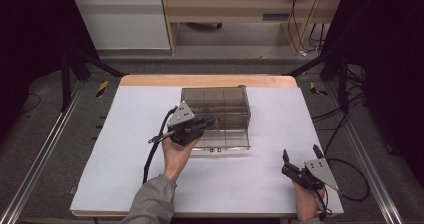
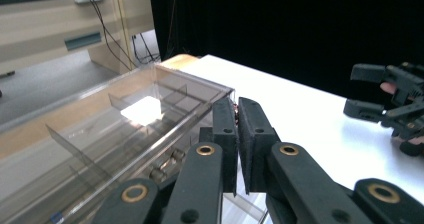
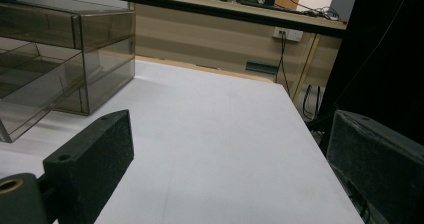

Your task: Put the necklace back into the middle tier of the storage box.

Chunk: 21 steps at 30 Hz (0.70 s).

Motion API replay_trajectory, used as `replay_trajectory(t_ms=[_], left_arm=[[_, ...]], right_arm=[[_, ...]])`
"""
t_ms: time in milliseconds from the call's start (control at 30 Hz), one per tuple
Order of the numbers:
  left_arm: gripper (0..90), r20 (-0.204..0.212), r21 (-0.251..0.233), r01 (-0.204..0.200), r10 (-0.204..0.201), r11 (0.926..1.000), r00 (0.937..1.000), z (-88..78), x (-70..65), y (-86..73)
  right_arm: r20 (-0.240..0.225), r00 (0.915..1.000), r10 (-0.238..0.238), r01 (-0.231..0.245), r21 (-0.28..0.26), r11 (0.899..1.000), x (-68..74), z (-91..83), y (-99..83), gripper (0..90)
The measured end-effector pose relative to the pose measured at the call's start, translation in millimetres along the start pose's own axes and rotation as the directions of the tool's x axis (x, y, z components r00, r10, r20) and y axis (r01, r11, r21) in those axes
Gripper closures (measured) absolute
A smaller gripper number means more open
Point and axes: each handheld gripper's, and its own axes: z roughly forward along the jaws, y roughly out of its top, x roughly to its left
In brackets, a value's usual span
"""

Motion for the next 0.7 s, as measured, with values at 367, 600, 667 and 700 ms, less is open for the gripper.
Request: replay_trajectory(t_ms=[367, 600, 667, 700], left_arm=[[86.0, -0.006, 0.036, 0.022, -0.022, 0.9991, 0.9997, 6.1, 5.1, -16.8], [86.0, -0.005, 0.061, 0.022, -0.022, 0.9979, 0.9998, 13.3, 4.5, -23.6], [86.0, -0.006, 0.068, 0.021, -0.021, 0.9975, 0.9998, 15.2, 3.9, -25.3], [86.0, -0.005, 0.07, 0.022, -0.022, 0.9973, 0.9998, 15.9, 3.6, -26.3]], right_arm=[[0.0, 1.0, 0.001, -0.001, 0.0, 1.0, 0.0, 0.0, 0.0, 5.1], [0.0, 1.0, 0.001, -0.001, -0.001, 1.0, -0.2, 0.1, 0.0, 5.1], [0.0, 1.0, 0.002, -0.002, 0.0, 1.0, -0.1, 0.0, 0.0, 5.1], [0.0, 1.0, 0.002, -0.002, 0.0, 1.0, -0.1, 0.0, 0.0, 5.1]])
